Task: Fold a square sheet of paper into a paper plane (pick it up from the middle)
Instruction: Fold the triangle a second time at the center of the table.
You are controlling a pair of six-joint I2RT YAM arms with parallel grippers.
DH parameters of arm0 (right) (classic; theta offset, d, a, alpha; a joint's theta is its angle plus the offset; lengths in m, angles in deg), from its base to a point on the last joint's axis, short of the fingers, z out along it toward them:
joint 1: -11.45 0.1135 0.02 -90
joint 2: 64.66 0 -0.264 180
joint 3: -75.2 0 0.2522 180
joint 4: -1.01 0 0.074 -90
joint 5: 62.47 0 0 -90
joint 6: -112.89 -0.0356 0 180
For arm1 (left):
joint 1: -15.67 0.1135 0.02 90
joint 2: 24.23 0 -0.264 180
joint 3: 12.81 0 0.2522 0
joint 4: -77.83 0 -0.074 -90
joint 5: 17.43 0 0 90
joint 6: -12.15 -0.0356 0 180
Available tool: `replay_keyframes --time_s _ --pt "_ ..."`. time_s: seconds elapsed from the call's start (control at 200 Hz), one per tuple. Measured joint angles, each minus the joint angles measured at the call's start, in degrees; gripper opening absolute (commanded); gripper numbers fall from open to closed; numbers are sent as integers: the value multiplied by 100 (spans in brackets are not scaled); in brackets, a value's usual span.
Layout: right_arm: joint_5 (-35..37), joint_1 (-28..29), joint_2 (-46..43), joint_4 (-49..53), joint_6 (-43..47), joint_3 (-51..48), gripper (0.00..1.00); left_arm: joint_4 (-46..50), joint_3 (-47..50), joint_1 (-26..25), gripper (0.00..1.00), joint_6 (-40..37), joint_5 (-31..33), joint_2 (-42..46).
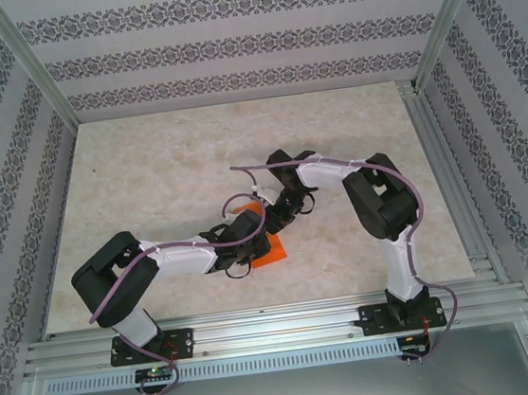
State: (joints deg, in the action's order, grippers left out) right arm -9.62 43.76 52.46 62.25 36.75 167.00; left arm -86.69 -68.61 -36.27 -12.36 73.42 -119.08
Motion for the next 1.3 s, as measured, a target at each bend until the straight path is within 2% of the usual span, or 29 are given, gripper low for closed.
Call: replay_keyframes --time_s 0.18,0.285,0.464,0.619,0.784,1.298 --pt "76 -546 -1189 -654 -839 -669 20 -2 -31 -33 16 2 35 -33" --pt "111 -839 -1961 -1058 -1392 -1196 15 0 -50 -33 16 2 37 -50" --pt "-28 -525 -2730 -1711 -2371 -2387 3 0 -105 -37 16 2 37 -96" --pt "-282 -227 -2826 -2262 -3209 -3237 1 -2 -116 -37 16 2 37 -109" --pt "-372 -57 -2824 -2699 -3786 -3467 1 0 -116 -37 16 2 37 -109" --pt "-389 107 -2409 -3126 -4148 -3464 2 0 -125 -37 16 0 35 -114"
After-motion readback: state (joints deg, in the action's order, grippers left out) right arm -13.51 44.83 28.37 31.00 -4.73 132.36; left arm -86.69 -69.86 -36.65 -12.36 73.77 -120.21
